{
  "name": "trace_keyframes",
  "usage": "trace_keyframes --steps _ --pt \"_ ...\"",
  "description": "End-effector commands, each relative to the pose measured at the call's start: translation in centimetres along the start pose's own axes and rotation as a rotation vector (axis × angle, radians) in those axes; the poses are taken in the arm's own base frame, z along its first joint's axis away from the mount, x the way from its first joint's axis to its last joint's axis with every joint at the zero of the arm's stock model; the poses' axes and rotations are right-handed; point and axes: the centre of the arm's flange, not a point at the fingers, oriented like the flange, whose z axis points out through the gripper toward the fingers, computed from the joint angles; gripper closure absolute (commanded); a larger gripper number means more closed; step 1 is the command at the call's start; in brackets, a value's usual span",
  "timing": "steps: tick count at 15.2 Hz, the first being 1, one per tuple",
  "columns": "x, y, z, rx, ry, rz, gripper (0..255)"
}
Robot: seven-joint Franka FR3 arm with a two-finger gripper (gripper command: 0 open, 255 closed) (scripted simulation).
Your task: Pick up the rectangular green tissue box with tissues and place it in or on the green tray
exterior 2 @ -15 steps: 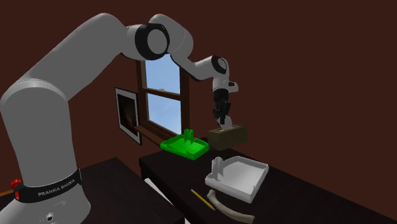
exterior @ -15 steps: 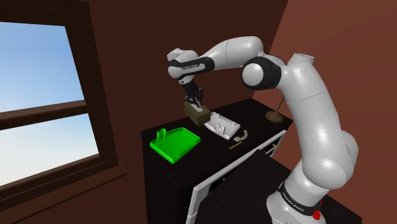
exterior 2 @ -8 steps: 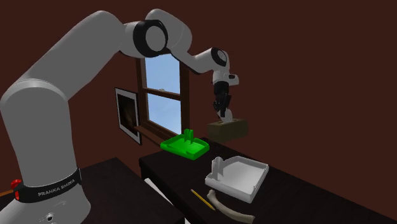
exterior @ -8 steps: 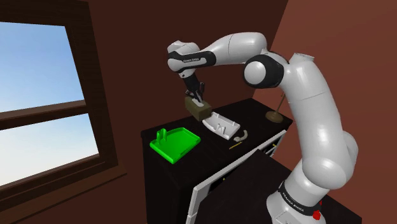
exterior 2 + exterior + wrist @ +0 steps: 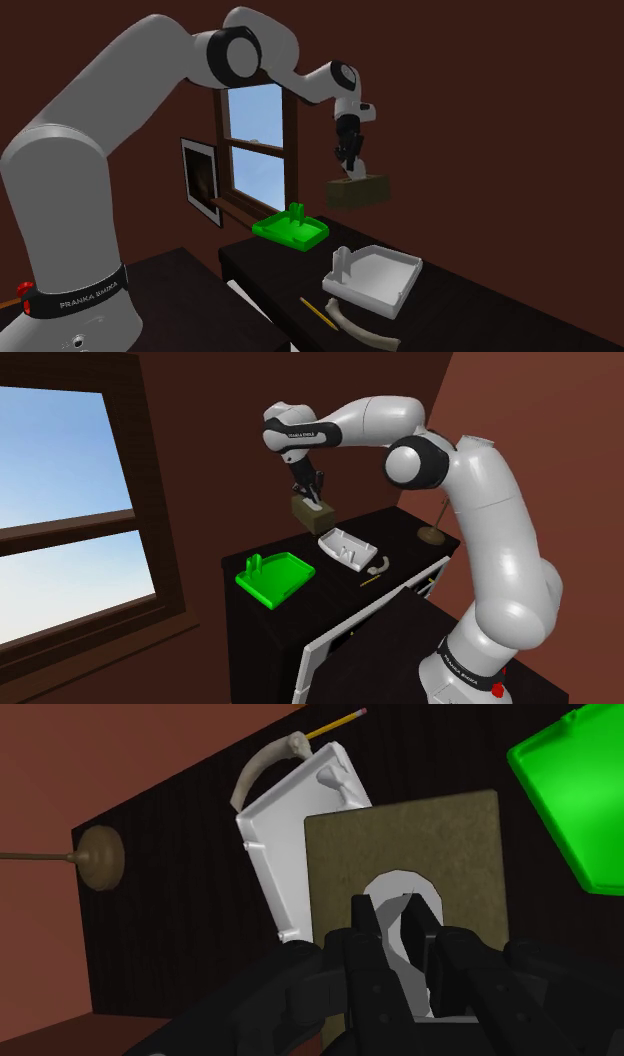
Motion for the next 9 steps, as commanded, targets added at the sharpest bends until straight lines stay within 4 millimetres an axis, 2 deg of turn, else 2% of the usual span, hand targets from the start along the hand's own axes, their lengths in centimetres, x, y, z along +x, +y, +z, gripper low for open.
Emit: trace_keyframes --steps 1,9 --pt "-1.1 -0.6 -0.9 0.0 0.0 0.0 255" --pt "-8.9 -6.6 -4.6 0.0 0.0 0.0 255"
